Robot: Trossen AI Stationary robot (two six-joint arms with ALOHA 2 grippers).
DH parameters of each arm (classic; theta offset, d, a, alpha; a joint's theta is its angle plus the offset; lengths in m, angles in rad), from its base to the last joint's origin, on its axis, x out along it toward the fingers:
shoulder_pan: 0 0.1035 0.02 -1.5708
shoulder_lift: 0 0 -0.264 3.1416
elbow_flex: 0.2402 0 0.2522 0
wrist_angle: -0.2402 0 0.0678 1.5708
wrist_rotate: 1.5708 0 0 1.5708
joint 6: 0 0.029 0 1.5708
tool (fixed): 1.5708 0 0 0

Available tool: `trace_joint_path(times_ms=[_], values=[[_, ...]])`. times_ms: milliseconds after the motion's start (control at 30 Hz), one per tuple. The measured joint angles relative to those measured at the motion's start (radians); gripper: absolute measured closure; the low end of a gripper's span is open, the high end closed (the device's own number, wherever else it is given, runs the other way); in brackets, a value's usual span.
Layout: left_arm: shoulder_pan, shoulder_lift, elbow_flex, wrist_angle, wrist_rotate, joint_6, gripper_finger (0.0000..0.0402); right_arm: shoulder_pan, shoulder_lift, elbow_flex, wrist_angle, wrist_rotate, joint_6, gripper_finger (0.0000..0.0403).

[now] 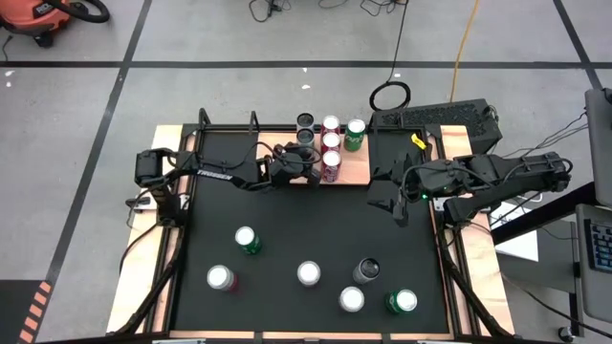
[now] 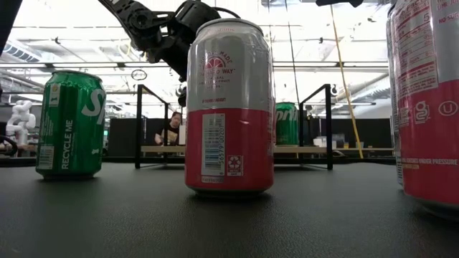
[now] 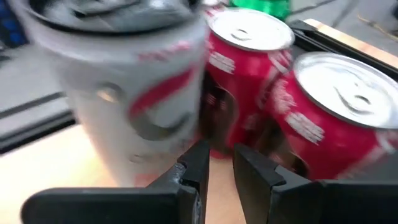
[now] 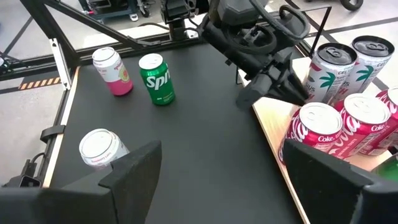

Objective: Place canned beverage on shelf
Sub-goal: Put the white soda can on the shelf

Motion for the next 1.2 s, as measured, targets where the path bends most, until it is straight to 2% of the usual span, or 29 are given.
trace_joint_path(times_ms=[133, 233, 467, 567, 733, 933, 1200], values=[[-0.040, -0.059, 0.000, -0.050, 0.069, -0.034, 0.0330, 0.000, 0.000, 0.000, -0.001, -0.003, 0.029, 0.0090], [-0.084, -0.136, 0.012, -0.158, 0.062, -0.080, 0.0330, 0.000, -0.002, 0.000, -0.016, -0.006, 0.062, 0.0090], [-0.194, -0.302, 0.086, -0.441, 0.012, -0.081, 0.0330, 0.000, -0.004, 0.000, -0.063, -0.009, 0.116, 0.0090], [-0.240, -0.351, 0.111, -0.524, 0.012, -0.083, 0.0330, 0.000, -0.004, 0.000, -0.062, -0.053, 0.117, 0.0090], [-0.321, -0.387, 0.150, -0.585, 0.012, -0.113, 0.0330, 0.002, -0.004, 0.000, -0.063, -0.151, 0.126, 0.0090], [-0.404, -0.387, 0.165, -0.581, 0.010, -0.216, 0.0330, 0.008, -0.004, 0.000, -0.149, -0.337, 0.151, 0.0090], [-0.479, -0.386, 0.165, -0.587, -0.040, -0.260, 0.0330, 0.025, -0.004, 0.000, -0.219, -0.376, 0.129, 0.0090]])
